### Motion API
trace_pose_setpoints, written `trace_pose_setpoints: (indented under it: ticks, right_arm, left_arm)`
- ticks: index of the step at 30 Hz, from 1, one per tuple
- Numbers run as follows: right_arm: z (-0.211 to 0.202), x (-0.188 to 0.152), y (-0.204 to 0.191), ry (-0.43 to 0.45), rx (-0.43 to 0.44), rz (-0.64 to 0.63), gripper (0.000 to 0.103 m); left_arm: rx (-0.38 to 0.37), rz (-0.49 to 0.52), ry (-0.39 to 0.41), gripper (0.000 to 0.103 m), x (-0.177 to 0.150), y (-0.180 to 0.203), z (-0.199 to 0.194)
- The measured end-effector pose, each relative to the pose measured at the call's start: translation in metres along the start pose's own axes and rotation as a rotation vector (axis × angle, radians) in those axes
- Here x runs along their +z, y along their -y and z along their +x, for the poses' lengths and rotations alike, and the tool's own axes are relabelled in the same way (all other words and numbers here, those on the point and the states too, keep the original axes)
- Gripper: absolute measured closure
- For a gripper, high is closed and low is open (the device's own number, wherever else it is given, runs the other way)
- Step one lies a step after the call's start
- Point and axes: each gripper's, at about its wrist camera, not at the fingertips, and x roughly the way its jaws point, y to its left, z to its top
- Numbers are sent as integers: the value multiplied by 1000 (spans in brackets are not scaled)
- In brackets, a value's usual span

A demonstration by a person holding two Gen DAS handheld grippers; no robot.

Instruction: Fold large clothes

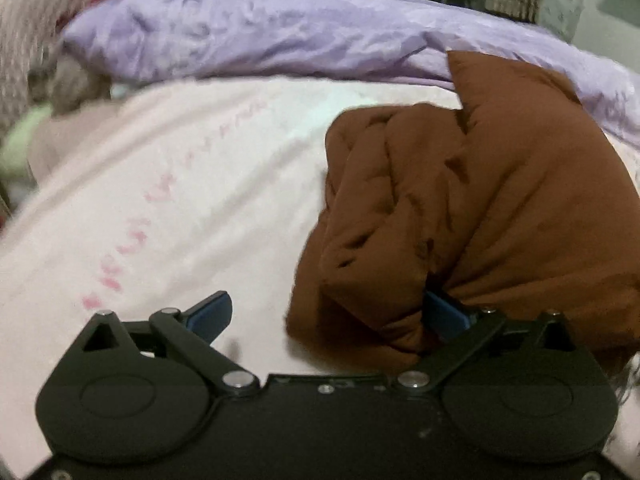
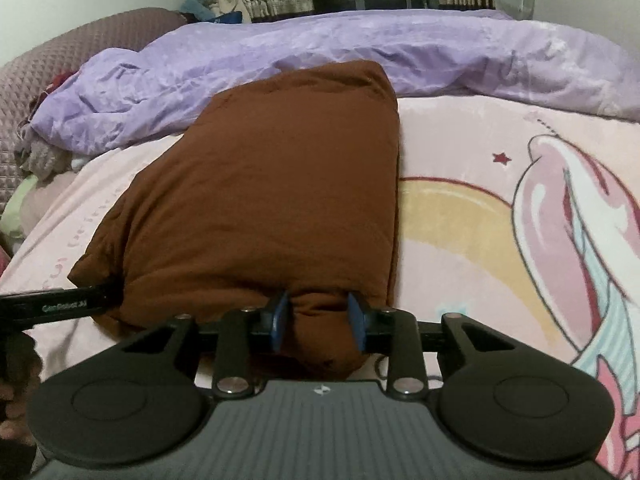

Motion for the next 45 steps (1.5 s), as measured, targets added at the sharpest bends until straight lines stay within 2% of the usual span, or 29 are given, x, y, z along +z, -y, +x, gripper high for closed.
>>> trace_pose_setpoints:
  ticks: [3, 6, 8, 11, 13, 17, 19, 20, 23, 25, 27, 29, 30, 31, 32, 33, 35, 38, 40, 42, 45]
  right_arm:
    - [-15, 1, -1, 12, 9, -4, 69]
    - [-23, -3, -2, 27, 3, -40, 70]
    - [-11, -7, 2, 5, 9, -26, 70]
    - [9, -12, 11, -13, 10, 16, 67]
    - [3, -10, 8, -8, 13, -26, 66]
    - [-28, 4, 16, 69, 15, -77, 63]
    - [-33, 14, 30, 98, -3, -26, 61]
    - [-31, 18, 37, 102, -6, 1, 61]
    - [-18, 25, 40, 78, 26, 35, 61]
    - [-2, 22, 31, 40, 49, 19, 62]
    - [17, 19, 23, 6, 27, -3, 62]
    - [17, 22, 25, 15, 37, 5, 61]
    - [11, 26, 30, 26, 61, 22, 54]
    - [5, 30, 39, 40, 90, 52, 34]
    - [1, 34, 49, 57, 113, 85, 23]
    - [-1, 37, 59, 79, 128, 115, 13]
    - [7, 42, 76, 81, 141, 171, 13]
    - [34, 52, 77, 13, 123, 168, 13]
    - [51, 56, 73, -4, 134, 162, 12]
    - [61, 61, 70, -7, 158, 171, 7]
    - [76, 70, 62, -18, 184, 159, 0]
  left_arm:
    - [-5, 20, 57, 4, 2, -2, -28]
    - [-129, -7, 118, 4, 4, -5, -47]
    - [-164, -27, 137, 4, 9, -3, -46]
    - [-107, 13, 46, 0, 9, 11, -17]
    - [-117, 24, 3, 0, 4, 14, 3]
    - [-206, -59, 55, 1, 19, -13, -14]
    - [-182, -111, 96, 2, 33, -28, -24]
    - [-178, -138, 111, 3, 38, -33, -28]
    - [-245, -162, 141, 2, 48, -32, -32]
    - [-217, -99, 116, 2, 46, -16, -24]
    - [-165, -31, 54, 0, 47, 0, 2]
    - [-188, -59, 17, 1, 49, -6, 20]
    - [-233, -101, 20, 2, 52, -15, 22]
    - [-294, -156, 23, 2, 56, -26, 25]
    - [-354, -222, 17, 2, 59, -37, 30]
    - [-384, -268, 0, 2, 63, -45, 38]
    - [-373, -295, -38, 1, 69, -47, 52]
    - [-349, -243, -117, 0, 77, -34, 79]
    - [-374, -218, -166, 0, 82, -24, 99]
    - [-407, -235, -213, 0, 83, -17, 116]
    - [-430, -225, -218, 0, 90, -16, 122]
